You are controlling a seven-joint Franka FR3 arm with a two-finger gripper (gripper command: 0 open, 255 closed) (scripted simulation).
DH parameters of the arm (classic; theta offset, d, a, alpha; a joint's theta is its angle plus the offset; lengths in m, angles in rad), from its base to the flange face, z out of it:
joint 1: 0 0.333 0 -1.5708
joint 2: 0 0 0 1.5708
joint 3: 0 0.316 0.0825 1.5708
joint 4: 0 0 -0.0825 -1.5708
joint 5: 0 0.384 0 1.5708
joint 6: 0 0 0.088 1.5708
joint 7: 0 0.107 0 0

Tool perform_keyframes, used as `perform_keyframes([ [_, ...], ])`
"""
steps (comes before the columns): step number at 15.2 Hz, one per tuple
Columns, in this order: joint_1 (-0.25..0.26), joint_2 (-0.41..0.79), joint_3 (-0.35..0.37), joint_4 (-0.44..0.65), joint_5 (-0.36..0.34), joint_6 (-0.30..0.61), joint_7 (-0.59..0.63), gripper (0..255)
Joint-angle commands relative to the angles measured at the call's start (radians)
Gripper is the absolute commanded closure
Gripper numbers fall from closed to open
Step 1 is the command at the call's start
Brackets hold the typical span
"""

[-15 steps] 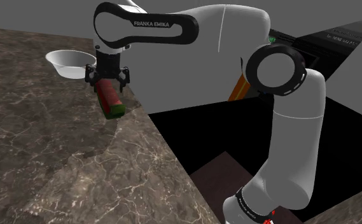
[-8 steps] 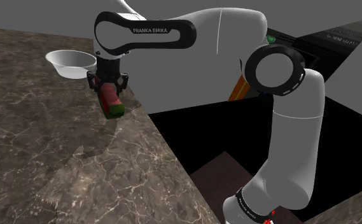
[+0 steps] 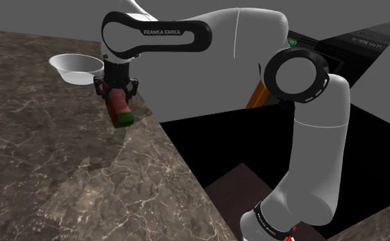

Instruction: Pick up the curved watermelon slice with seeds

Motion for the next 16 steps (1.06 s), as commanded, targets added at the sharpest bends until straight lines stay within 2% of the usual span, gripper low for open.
perform_keyframes([
  [1, 0.001, -0.003, 0.001, 0.015, 0.001, -0.019, -0.001, 255],
  [14, 0.019, -0.001, 0.005, 0.195, 0.005, -0.195, -0.010, 255],
  [16, 0.020, -0.001, 0.005, 0.198, 0.004, -0.197, -0.010, 255],
])
